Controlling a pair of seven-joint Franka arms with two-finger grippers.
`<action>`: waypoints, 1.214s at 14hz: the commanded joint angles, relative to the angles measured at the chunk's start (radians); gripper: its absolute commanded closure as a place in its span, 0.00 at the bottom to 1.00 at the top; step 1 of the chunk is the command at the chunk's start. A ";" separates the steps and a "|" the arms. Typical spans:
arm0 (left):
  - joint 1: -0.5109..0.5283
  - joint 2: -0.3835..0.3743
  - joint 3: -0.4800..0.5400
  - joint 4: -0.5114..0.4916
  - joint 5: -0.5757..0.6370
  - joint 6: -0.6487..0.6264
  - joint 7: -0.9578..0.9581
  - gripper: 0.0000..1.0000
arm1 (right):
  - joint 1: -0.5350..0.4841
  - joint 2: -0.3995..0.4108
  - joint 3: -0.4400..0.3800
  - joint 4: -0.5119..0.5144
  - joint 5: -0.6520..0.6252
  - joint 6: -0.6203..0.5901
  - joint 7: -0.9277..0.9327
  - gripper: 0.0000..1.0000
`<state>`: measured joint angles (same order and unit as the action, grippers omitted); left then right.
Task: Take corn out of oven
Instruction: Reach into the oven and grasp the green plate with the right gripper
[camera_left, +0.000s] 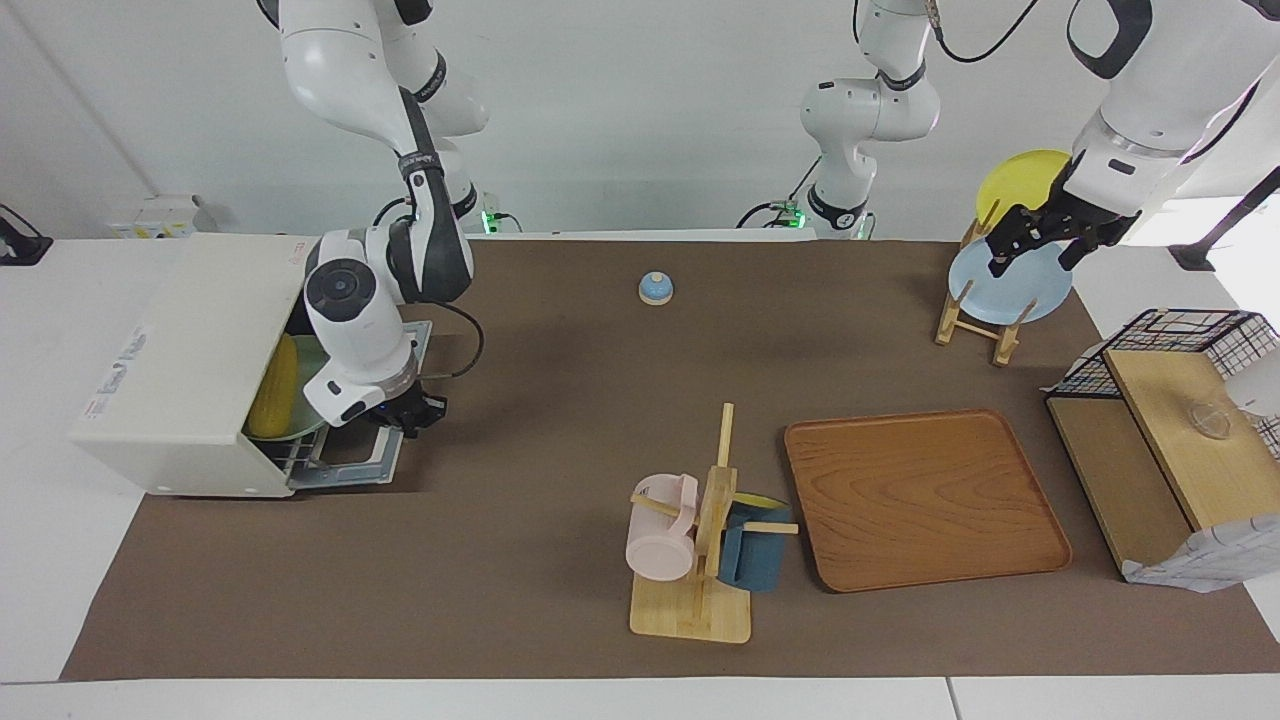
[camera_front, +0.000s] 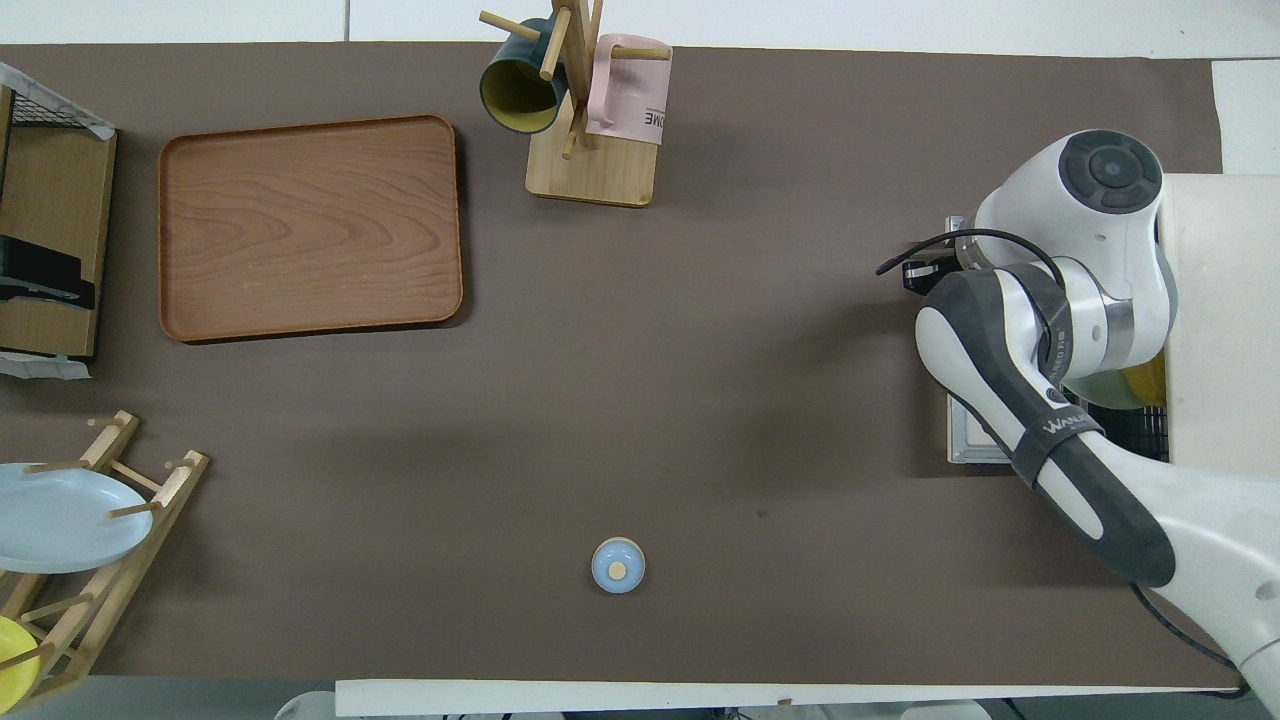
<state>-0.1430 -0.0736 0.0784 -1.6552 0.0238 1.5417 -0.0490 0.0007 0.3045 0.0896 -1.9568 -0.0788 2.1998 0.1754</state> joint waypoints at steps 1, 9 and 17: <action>0.000 -0.020 0.001 -0.023 0.004 0.020 -0.011 0.00 | -0.022 0.018 -0.007 0.015 0.022 0.031 -0.004 1.00; 0.000 -0.020 0.001 -0.023 0.004 0.020 -0.011 0.00 | 0.133 0.001 -0.010 0.107 0.024 -0.020 0.157 0.66; 0.000 -0.020 0.001 -0.023 0.004 0.020 -0.011 0.00 | 0.044 -0.097 -0.013 0.090 -0.202 -0.273 0.147 0.25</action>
<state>-0.1430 -0.0736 0.0784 -1.6552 0.0238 1.5417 -0.0490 0.0858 0.2150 0.0673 -1.8408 -0.2615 1.9252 0.3304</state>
